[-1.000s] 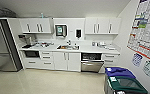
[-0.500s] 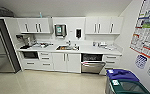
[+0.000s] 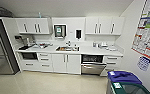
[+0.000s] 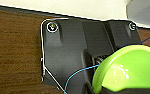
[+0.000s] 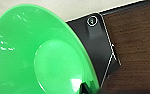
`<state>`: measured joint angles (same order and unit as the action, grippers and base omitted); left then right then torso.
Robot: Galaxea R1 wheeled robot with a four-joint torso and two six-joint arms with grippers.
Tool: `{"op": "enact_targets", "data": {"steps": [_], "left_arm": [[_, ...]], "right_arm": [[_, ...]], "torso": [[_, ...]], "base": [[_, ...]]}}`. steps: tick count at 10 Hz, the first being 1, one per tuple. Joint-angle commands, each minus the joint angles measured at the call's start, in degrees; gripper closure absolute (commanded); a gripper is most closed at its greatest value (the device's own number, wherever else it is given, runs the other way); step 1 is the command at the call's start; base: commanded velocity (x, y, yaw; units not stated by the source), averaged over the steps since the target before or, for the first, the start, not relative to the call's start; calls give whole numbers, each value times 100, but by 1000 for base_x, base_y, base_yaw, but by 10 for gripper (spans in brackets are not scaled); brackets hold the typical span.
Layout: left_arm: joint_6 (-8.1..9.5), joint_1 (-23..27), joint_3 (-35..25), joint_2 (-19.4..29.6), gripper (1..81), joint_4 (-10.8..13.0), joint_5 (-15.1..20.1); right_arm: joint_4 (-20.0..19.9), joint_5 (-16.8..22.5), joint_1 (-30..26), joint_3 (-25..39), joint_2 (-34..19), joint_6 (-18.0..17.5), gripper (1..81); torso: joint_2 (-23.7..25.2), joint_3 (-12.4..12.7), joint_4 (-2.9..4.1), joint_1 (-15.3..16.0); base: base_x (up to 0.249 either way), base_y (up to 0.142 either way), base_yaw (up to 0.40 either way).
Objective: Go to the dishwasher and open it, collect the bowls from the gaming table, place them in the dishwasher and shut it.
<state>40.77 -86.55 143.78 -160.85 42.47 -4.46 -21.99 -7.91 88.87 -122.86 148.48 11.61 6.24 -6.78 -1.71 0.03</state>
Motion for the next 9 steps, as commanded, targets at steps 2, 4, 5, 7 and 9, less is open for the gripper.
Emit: {"op": "enact_targets", "data": {"steps": [2,4,5,7,9], "left_arm": [[10,257,-7,97,811,77,218],[10,257,-7,97,811,77,218],[10,257,-7,97,811,77,209],[10,257,-7,97,811,77,217],[10,257,-7,97,811,77,218]], "right_arm": [[72,343,-268,44,-176,17,811],[72,343,-260,44,-176,9,811],[72,343,-260,44,-176,17,811],[72,343,-260,44,-175,17,811],[72,343,-260,44,-167,17,811]], "torso": [[0,0,0,0],[0,0,0,-2],[0,0,0,-2],[0,0,0,0],[0,0,0,-2]], "base": [[116,0,0],[116,0,0],[115,0,0],[107,0,0],[103,0,0]]}}
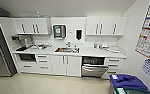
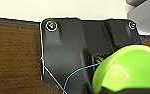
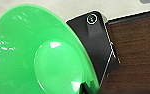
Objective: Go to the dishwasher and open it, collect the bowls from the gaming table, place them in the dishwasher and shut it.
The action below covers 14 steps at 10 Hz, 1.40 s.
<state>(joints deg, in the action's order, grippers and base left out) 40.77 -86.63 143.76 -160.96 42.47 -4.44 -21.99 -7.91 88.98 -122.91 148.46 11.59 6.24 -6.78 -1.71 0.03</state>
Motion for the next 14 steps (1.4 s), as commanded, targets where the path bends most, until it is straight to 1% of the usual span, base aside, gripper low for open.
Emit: {"op": "enact_targets", "data": {"steps": [1,14], "left_arm": [[10,264,-6,108,811,77,215],[2,255,-6,108,811,86,206]], "right_arm": [[72,343,-262,48,-173,18,811],[72,343,-271,48,-173,10,811]], "torso": [[0,0,0,0],[2,0,0,-3]], "base": [[103,0,0],[105,0,0]]}}
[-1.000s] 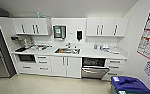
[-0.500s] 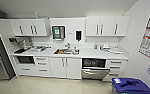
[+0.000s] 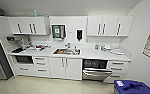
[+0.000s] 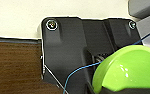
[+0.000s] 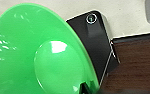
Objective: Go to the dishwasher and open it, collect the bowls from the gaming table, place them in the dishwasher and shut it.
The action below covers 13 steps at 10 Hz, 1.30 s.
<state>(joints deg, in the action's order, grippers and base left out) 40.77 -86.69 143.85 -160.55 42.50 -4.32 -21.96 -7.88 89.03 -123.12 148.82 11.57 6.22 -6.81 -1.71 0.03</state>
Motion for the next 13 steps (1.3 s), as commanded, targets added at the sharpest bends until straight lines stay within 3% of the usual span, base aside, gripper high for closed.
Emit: {"op": "enact_targets", "data": {"steps": [1,13], "left_arm": [[2,262,-15,66,811,83,194],[2,253,-14,58,811,83,194]], "right_arm": [[60,339,-275,70,-210,12,811],[60,339,-258,9,-201,12,811]], "torso": [[0,0,0,-2],[0,2,0,-2]], "base": [[139,0,0],[139,0,0]]}}
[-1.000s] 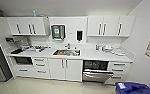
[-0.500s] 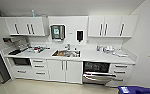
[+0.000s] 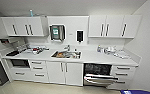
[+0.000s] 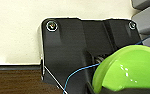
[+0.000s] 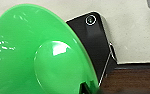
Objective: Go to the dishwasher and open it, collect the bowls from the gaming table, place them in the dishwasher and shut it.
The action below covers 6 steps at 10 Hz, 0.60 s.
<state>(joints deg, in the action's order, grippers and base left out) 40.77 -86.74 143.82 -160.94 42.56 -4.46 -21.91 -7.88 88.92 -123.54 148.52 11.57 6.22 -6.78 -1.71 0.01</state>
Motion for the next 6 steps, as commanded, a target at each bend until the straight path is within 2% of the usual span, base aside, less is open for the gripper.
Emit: {"op": "enact_targets", "data": {"steps": [1,3,6], "left_arm": [[2,258,-12,97,811,77,209],[2,258,-12,97,811,77,209],[2,258,-12,105,811,77,218]], "right_arm": [[55,339,-238,50,-171,12,811],[55,339,-247,50,-162,12,811],[55,339,-255,42,-144,12,811]], "torso": [[0,0,0,0],[0,0,0,0],[2,0,0,-1]], "base": [[139,0,0],[139,0,0],[144,-64,0]]}}
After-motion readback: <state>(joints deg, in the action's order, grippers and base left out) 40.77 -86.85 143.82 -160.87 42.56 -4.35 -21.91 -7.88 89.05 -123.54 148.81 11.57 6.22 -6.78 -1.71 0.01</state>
